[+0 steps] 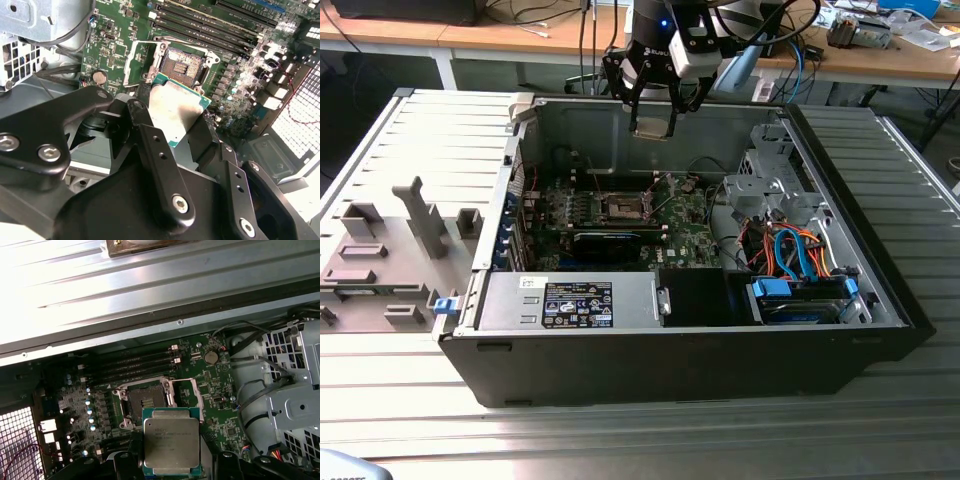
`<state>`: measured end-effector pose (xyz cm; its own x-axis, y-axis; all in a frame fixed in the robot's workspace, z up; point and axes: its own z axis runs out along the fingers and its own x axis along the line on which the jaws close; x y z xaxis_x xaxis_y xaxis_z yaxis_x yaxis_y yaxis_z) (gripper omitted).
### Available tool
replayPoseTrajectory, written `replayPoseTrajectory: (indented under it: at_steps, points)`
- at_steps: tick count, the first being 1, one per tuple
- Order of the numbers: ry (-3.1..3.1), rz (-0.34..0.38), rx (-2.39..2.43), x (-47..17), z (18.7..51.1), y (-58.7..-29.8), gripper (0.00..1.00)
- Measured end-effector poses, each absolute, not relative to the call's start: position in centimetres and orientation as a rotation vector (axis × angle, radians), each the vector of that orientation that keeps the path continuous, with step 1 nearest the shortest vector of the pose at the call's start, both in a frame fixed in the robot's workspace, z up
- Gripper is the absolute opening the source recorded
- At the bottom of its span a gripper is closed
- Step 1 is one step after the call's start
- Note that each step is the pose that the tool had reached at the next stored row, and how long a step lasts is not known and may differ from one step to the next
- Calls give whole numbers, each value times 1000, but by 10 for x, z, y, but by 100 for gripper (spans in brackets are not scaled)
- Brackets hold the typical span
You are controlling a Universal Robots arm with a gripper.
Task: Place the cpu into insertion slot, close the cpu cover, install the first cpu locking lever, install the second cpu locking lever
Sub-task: 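Place the cpu into insertion slot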
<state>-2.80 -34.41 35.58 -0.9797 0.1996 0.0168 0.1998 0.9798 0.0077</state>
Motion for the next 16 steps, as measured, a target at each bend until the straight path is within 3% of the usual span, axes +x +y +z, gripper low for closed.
replayPoseTrajectory:
  at_steps: [16]
  points:
    - [-3108,-15,-328,-28,356,-344,55]
